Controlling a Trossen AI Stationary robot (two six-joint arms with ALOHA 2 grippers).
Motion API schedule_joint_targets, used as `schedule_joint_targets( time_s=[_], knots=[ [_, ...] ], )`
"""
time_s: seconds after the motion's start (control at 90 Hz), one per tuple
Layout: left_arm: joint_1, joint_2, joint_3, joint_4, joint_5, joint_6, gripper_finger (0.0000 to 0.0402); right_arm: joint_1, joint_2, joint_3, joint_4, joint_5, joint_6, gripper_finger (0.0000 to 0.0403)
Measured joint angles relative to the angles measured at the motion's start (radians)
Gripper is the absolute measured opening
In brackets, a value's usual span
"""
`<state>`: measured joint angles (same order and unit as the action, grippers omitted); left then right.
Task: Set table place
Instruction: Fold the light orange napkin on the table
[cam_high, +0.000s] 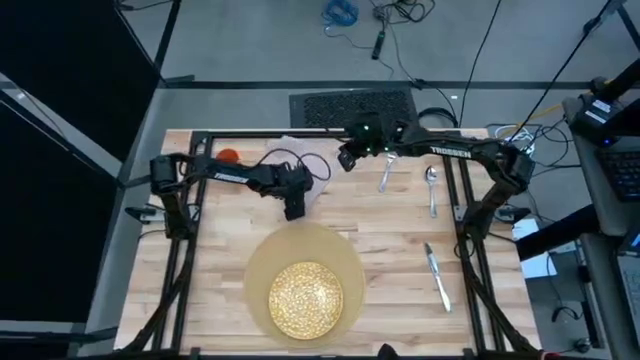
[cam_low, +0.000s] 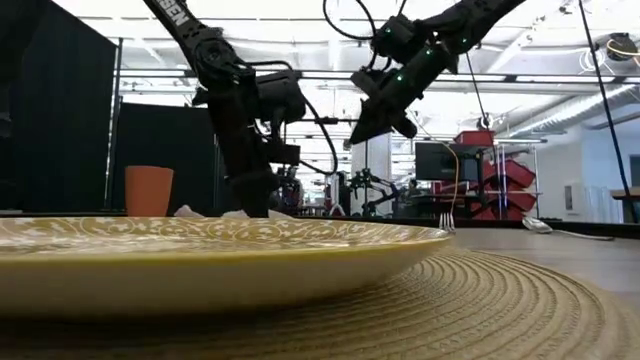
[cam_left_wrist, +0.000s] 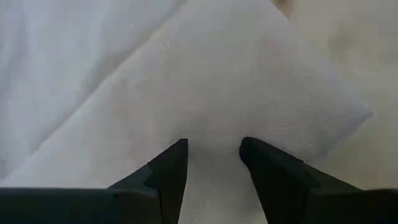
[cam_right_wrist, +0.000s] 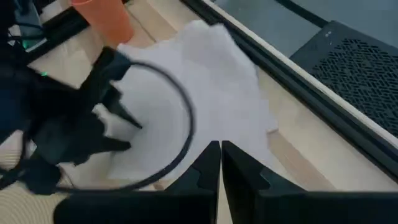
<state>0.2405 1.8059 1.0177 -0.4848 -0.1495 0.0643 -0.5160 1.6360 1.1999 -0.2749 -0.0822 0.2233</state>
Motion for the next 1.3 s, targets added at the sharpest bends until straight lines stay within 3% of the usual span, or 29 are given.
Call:
schedule_joint_targets(
  time_s=[0.178,0.433,0.556,0.689,0.911,1.067,1.2,1.3],
  knots=[
    [-0.088,-0.032,-0.001,-0.234,0.115,0.031,0.0154,-0.014,0.001,0.0,-0.034,0.005,-0.007,0.0],
    [-0.206,-0.174,0.022,-0.216,-0.115,0.012,0.0154,-0.021,0.002,-0.001,-0.034,0.005,-0.008,0.0],
    [-0.192,-0.232,0.033,-0.134,-0.128,0.028,0.0154,-0.021,0.003,-0.001,-0.035,0.004,-0.008,0.0],
    [-0.122,-0.226,0.034,-0.1,-0.06,0.045,0.0154,-0.021,0.017,-0.001,-0.043,0.003,-0.009,0.0],
    [0.027,-0.227,0.033,-0.072,-0.084,0.046,0.0154,-0.029,0.02,-0.001,-0.059,0.008,-0.028,0.0],
    [0.213,-0.234,0.034,-0.055,0.077,0.019,0.0154,-0.034,0.014,-0.001,-0.057,0.007,-0.044,0.0],
    [0.356,-0.223,0.034,-0.031,0.107,-0.017,0.0154,-0.035,0.014,-0.001,-0.058,0.007,-0.053,0.0],
    [0.441,-0.222,0.034,-0.03,0.199,-0.057,0.0154,-0.035,0.014,-0.001,-0.059,0.005,-0.067,0.0]
  ],
)
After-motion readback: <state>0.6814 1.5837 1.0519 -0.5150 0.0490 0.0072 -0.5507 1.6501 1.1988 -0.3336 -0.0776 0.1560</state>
